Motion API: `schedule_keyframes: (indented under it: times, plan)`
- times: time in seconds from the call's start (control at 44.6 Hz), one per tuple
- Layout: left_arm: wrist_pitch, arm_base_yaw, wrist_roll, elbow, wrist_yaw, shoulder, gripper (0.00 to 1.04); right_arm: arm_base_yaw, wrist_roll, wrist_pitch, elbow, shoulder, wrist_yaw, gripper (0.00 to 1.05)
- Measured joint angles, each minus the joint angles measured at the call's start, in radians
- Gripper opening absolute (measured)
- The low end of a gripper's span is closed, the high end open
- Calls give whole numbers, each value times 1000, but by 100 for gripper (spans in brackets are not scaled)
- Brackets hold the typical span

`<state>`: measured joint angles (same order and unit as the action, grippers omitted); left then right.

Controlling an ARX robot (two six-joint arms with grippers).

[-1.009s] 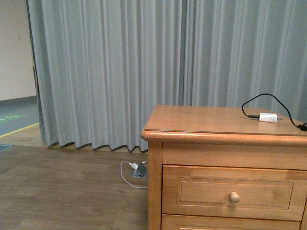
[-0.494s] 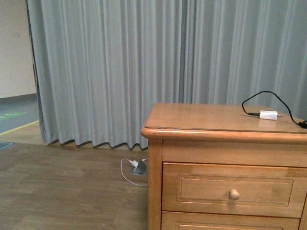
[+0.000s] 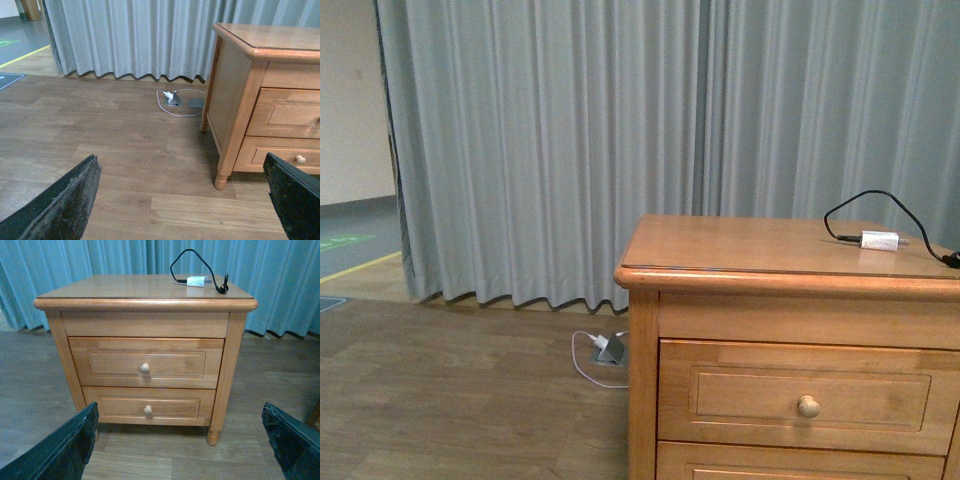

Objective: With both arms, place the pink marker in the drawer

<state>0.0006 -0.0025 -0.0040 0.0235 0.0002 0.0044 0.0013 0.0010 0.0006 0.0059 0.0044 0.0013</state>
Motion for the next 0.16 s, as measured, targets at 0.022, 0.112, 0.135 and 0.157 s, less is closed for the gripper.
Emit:
schedule_keyframes:
  times: [0.022, 0.112, 0.135, 0.157]
  plan:
    - [0, 0, 0, 0, 0, 0, 99, 0, 0, 0, 0, 0, 0, 96]
    - [0, 0, 0, 0, 0, 0, 99, 0, 0, 0, 0, 0, 0, 96]
    - [0, 0, 0, 0, 0, 0, 99, 0, 0, 0, 0, 0, 0, 96]
    - [0, 0, 0, 0, 0, 0, 99, 0, 0, 0, 0, 0, 0, 96]
